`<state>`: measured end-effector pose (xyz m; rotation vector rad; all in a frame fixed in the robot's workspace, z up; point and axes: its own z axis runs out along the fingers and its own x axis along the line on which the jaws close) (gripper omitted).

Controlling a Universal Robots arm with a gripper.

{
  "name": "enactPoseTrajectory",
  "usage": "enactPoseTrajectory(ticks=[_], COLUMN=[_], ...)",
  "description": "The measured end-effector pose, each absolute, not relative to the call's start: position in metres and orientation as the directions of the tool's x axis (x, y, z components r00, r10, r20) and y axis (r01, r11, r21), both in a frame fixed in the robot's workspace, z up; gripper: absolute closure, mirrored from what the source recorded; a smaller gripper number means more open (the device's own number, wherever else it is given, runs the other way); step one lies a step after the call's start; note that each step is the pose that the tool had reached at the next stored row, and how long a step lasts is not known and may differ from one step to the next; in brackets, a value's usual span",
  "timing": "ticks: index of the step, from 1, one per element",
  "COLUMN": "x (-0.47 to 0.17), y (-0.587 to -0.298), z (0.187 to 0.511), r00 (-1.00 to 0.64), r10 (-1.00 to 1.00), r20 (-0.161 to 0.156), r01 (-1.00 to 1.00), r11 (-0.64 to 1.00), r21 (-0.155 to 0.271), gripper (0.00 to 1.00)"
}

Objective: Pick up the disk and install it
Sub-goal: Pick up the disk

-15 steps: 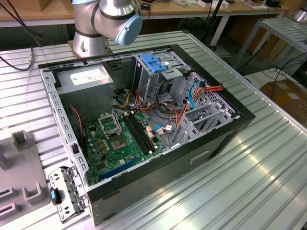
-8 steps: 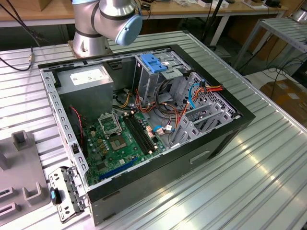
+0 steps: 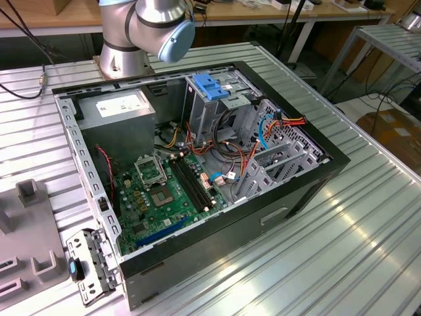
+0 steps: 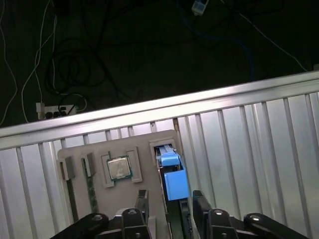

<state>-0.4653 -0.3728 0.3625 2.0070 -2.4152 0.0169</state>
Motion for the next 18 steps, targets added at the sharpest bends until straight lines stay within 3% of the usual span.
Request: enactPoseTrajectory(ticks=[5,18], x=[-0.466,-0.473], y=[-0.373,-0.372], z=[0.356,0.329], r00=[-0.174,-0.087], r10=[-0.985,-0.996], r20=[0.006,0.006], r01=[-0.985,-0.996], r11=[0.174,0.087], r21=[-0.016,-0.022], gripper=[0.34,0.34])
